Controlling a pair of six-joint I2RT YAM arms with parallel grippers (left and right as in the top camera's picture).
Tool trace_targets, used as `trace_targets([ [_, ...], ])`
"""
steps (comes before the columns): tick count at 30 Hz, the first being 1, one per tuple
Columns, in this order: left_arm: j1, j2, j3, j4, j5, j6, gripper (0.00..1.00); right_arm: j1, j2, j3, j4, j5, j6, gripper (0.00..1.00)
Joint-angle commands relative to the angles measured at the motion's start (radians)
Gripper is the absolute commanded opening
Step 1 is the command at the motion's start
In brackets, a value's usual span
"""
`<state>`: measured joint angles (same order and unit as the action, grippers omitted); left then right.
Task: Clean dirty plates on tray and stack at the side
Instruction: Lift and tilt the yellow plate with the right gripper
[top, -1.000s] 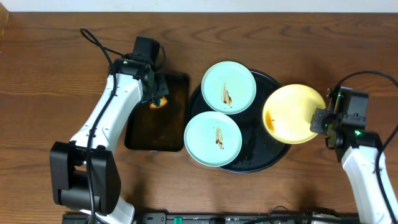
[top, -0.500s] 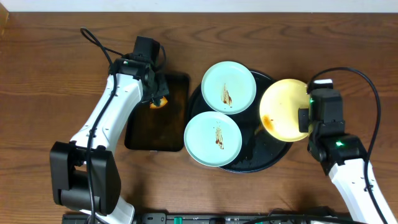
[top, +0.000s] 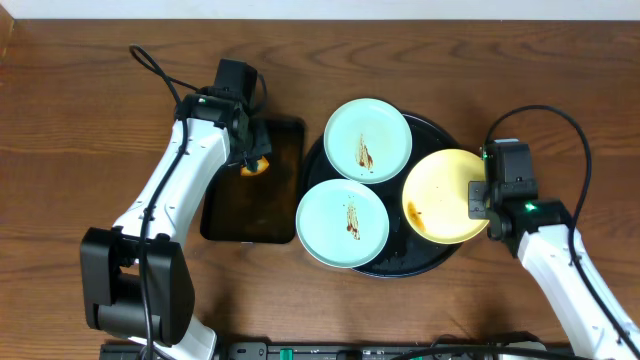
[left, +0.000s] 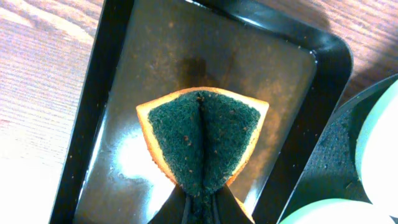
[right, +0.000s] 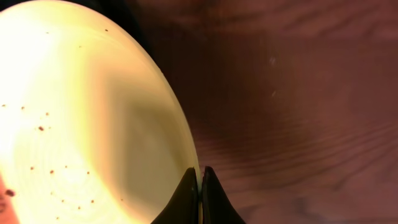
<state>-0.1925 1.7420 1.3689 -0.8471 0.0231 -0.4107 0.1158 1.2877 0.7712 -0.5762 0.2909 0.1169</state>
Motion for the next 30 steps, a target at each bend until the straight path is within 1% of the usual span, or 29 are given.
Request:
trace_targets([
  [1, 0.002, -0.015, 0.004, -0.012, -0.005, 0.010, 0.07, -0.065, 0.008, 0.017, 0.025, -0.078, 0.100, 0.01],
  [5, 0.002, -0.015, 0.004, -0.013, -0.005, 0.010, 0.07, -0.169, 0.006, 0.018, 0.057, -0.178, 0.100, 0.01],
  [8, 0.002, -0.015, 0.004, -0.013, -0.005, 0.010, 0.08, -0.216, 0.006, 0.018, 0.047, -0.261, 0.100, 0.01],
  [11, 0.002, -0.015, 0.004, -0.012, -0.005, 0.009, 0.07, -0.212, 0.007, 0.018, 0.041, -0.307, 0.098, 0.01],
  [14, 0.002, -0.015, 0.004, -0.013, -0.005, 0.010, 0.08, -0.209, 0.006, 0.018, 0.042, -0.296, 0.068, 0.01],
  [17, 0.002, -0.015, 0.004, -0.014, -0.005, 0.010, 0.07, -0.240, 0.006, 0.018, 0.057, -0.288, 0.085, 0.01],
  [19, 0.002, -0.015, 0.004, -0.014, -0.005, 0.010, 0.07, -0.257, 0.006, 0.018, 0.073, -0.348, 0.113, 0.01],
  [22, 0.002, -0.015, 0.004, -0.013, -0.005, 0.010, 0.08, -0.258, 0.006, 0.018, 0.078, -0.425, 0.109, 0.01],
  [24, 0.002, -0.015, 0.004, -0.012, -0.005, 0.010, 0.08, -0.261, 0.006, 0.018, 0.073, -0.409, 0.072, 0.01],
  [27, 0.002, -0.015, 0.004, -0.013, -0.005, 0.010, 0.07, -0.281, 0.006, 0.018, 0.073, -0.391, 0.083, 0.01],
  [29, 0.002, -0.015, 0.004, -0.013, -0.005, 0.010, 0.07, -0.287, 0.006, 0.018, 0.082, -0.467, 0.110, 0.01],
  [30, 0.002, -0.015, 0.004, -0.013, -0.005, 0.010, 0.08, -0.285, 0.006, 0.018, 0.087, -0.498, 0.097, 0.01],
])
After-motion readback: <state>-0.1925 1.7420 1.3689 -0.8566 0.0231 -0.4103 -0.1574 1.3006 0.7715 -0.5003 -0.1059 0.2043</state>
